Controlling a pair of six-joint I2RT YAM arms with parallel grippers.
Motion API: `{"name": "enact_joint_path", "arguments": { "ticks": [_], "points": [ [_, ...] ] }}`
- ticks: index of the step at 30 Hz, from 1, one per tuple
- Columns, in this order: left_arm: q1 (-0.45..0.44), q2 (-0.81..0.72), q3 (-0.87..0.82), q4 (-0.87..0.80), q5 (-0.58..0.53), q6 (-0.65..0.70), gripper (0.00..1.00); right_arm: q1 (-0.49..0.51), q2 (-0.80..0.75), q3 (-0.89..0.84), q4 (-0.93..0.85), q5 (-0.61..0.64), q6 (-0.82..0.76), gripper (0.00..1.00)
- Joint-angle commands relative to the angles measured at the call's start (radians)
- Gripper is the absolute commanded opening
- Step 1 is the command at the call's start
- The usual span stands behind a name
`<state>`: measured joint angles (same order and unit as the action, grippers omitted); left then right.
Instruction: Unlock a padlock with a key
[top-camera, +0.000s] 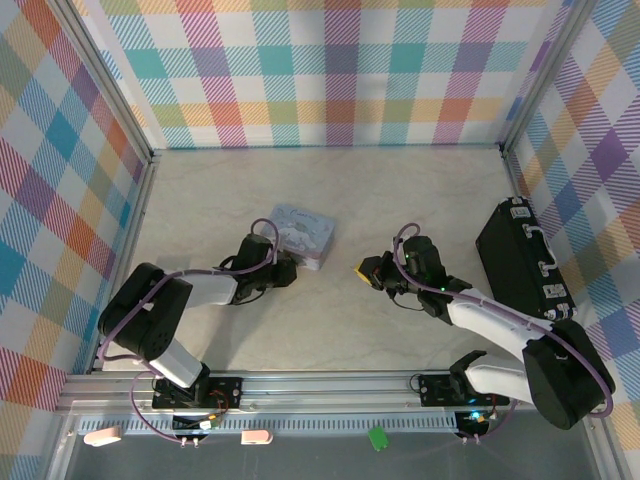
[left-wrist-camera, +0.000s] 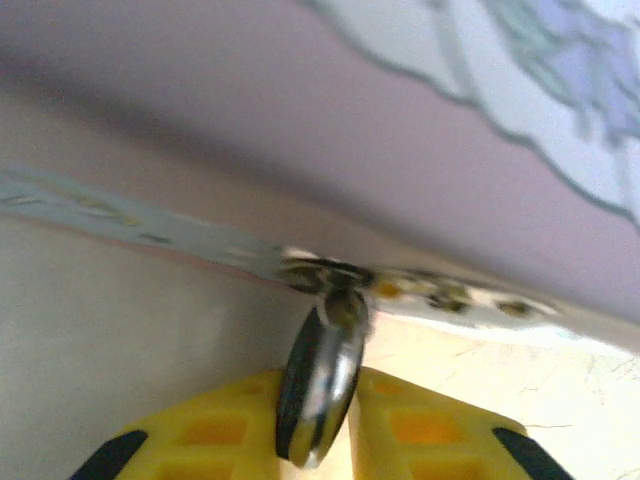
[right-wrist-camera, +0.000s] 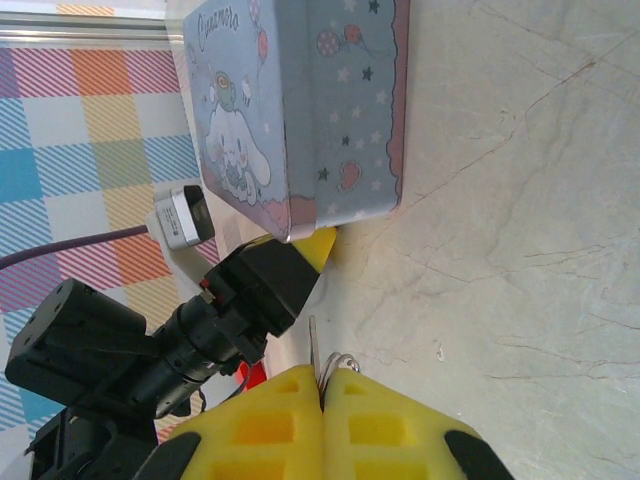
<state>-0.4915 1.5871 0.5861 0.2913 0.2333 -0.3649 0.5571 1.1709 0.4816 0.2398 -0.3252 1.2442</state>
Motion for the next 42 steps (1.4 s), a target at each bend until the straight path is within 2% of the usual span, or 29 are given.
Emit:
{"name": "enact_joint_path", "arguments": {
  "ticks": [1,5,13,20,31,42],
  "points": [
    [-0.037,-0.03,0.024,0.015,-0.034,0.047,0.15,0.006,0.016,0.005,0.025,-0.006,-0.011,0.0],
    [-0.065,-0.094,0.029,-0.071,-0.075,0.055,0.12,0.013,0.037,0.019,0.024,-0.012,-0.042,0.0],
    [-0.132,-0.137,0.118,-0.307,-0.077,0.048,0.11,0.067,0.125,0.077,0.009,0.009,-0.187,0.0],
    [-0.141,-0.135,0.199,-0.451,-0.021,-0.054,0.09,0.105,0.255,0.111,0.109,-0.019,-0.232,0.0],
    [-0.144,-0.081,0.244,-0.324,0.116,-0.325,0.05,0.118,0.304,-0.003,0.341,0.027,-0.097,0.0],
    [-0.144,-0.048,0.264,-0.227,0.199,-0.421,0.03,0.117,0.41,-0.075,0.616,0.038,-0.019,0.0]
  ]
}}
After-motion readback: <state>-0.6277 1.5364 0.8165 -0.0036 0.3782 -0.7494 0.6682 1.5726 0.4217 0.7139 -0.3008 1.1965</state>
